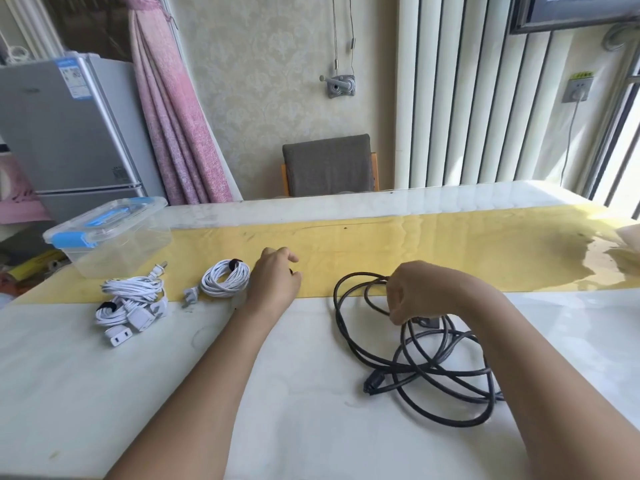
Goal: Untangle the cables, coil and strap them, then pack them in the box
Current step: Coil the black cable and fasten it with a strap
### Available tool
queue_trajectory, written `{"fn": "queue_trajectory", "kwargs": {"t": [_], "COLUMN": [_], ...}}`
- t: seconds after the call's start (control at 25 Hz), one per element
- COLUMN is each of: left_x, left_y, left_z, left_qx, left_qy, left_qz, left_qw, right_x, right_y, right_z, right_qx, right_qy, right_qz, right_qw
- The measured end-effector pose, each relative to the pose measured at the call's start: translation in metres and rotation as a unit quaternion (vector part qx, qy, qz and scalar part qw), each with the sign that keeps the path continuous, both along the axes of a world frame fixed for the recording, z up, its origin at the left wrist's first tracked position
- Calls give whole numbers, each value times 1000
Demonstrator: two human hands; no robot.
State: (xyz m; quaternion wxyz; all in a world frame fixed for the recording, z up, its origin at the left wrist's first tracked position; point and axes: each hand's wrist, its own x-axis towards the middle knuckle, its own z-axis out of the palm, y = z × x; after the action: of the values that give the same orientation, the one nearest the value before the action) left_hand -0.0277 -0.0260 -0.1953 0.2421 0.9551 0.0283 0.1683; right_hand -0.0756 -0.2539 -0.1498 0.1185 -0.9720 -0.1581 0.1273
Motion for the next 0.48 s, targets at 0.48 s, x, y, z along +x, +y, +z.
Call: {"fn": "queue_trajectory", "kwargs": {"t": [0.48], "left_x": [-6], "left_y": [-52], "left_z": [37], "left_qx": [-363], "left_qy": [-49], "left_qz": [-225], "left_qw": [903], "right_x": [17], "right_y": [-33], "right_z": [17], "right_qx": [356], "right_qy": [-344], "right_qz": [-74], "right_qw": [866]}}
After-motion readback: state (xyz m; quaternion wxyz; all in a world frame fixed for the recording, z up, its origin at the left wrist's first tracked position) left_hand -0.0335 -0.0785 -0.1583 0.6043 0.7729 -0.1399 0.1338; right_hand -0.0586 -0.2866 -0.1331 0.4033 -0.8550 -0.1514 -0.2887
